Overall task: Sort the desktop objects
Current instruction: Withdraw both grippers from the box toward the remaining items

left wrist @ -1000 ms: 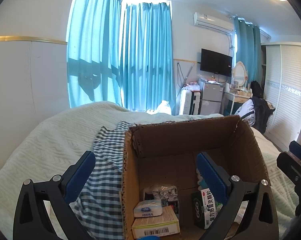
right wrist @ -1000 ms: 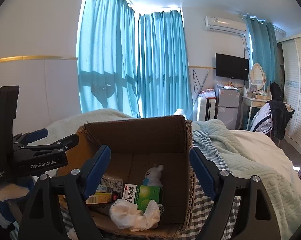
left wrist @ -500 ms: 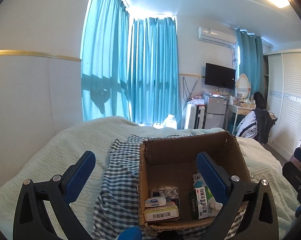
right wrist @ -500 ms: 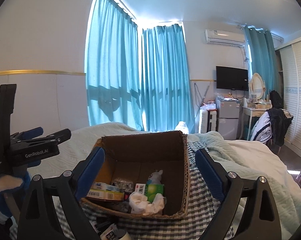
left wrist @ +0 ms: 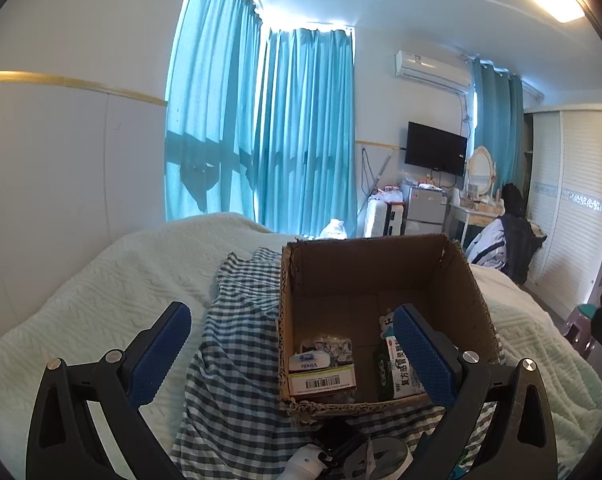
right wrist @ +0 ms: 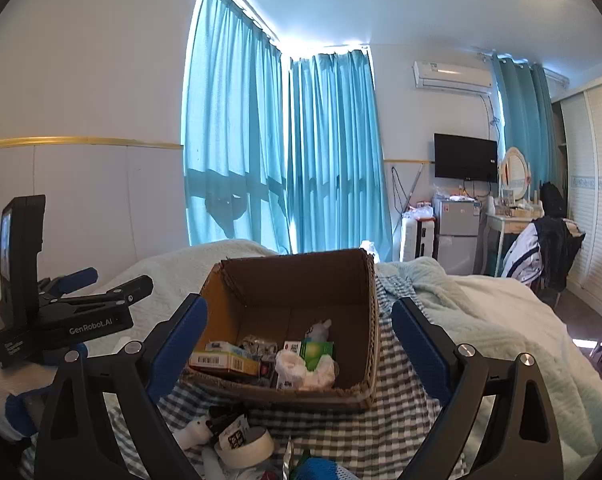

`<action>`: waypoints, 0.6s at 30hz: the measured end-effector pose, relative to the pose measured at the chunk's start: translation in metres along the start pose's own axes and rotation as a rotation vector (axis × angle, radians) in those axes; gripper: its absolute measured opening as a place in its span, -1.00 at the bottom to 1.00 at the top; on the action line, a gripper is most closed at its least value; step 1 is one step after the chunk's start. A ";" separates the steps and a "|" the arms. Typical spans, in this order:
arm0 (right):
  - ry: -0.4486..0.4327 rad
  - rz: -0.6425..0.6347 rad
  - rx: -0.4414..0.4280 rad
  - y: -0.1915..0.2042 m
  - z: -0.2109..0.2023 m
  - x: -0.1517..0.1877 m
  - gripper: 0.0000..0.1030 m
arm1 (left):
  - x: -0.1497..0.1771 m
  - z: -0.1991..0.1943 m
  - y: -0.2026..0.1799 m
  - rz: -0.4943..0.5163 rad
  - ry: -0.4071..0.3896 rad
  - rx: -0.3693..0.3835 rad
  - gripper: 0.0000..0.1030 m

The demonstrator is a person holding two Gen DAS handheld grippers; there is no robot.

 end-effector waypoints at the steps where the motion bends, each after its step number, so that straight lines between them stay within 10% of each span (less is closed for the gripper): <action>1: 0.011 0.005 0.003 -0.002 -0.001 0.005 0.82 | 0.004 0.004 0.001 0.002 0.017 0.006 1.00; 18: 0.190 0.075 0.024 -0.028 0.018 0.074 0.65 | 0.101 0.043 0.016 0.084 0.284 -0.043 1.00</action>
Point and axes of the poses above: each gripper's, at about its wrist camera, not at the fingertips, and z roughly the way its jaws point, y to its left, x to its underside, the point moved 2 cm from there along z, roughly the way its jaws point
